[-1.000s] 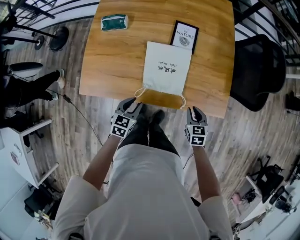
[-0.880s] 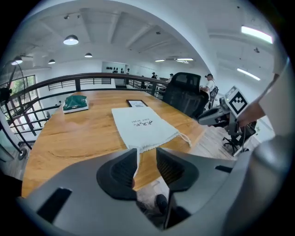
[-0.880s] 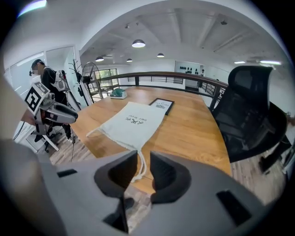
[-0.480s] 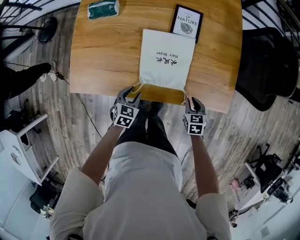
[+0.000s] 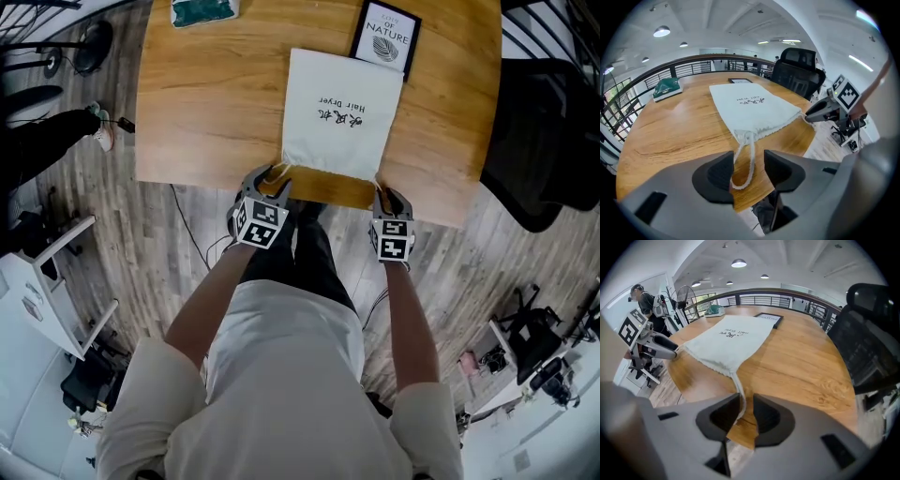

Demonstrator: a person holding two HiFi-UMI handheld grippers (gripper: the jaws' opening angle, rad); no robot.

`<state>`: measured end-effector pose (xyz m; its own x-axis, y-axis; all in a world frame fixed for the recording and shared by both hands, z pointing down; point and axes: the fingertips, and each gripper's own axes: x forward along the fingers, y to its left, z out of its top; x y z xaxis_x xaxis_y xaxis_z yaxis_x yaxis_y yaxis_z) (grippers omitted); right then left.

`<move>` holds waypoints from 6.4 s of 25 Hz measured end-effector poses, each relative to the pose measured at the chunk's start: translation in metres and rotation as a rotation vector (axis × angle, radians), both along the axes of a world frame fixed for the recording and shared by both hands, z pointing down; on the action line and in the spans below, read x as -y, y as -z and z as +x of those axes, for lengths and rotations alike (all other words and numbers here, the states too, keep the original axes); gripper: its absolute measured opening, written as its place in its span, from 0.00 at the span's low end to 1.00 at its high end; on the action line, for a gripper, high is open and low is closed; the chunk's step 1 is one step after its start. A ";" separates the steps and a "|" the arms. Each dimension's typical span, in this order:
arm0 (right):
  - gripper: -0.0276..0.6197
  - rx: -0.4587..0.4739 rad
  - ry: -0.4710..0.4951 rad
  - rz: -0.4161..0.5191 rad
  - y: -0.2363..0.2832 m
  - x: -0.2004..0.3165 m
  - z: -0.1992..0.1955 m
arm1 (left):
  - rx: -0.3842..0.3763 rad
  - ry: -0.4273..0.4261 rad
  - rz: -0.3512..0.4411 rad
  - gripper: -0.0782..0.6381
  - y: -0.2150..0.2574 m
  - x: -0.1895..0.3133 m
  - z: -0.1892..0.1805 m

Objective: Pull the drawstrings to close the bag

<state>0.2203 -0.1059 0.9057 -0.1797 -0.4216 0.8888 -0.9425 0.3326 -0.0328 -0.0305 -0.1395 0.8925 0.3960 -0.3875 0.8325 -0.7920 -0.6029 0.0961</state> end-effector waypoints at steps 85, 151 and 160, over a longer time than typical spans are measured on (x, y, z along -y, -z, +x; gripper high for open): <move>0.05 -0.018 -0.263 0.959 0.443 0.126 0.054 | -0.526 0.285 0.712 0.10 0.450 0.139 -0.014; 0.05 -0.154 -0.628 0.879 0.417 0.083 0.165 | -0.459 0.480 0.732 0.10 0.441 0.128 -0.116; 0.05 -0.148 -0.556 0.900 0.426 0.086 0.151 | -0.472 0.475 0.713 0.10 0.441 0.136 -0.110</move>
<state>0.3709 -0.1918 0.4793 0.3241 -0.9231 0.2068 -0.9437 -0.3004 0.1384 -0.1404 -0.2751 0.4516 0.3010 -0.9438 0.1369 -0.9411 -0.2707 0.2024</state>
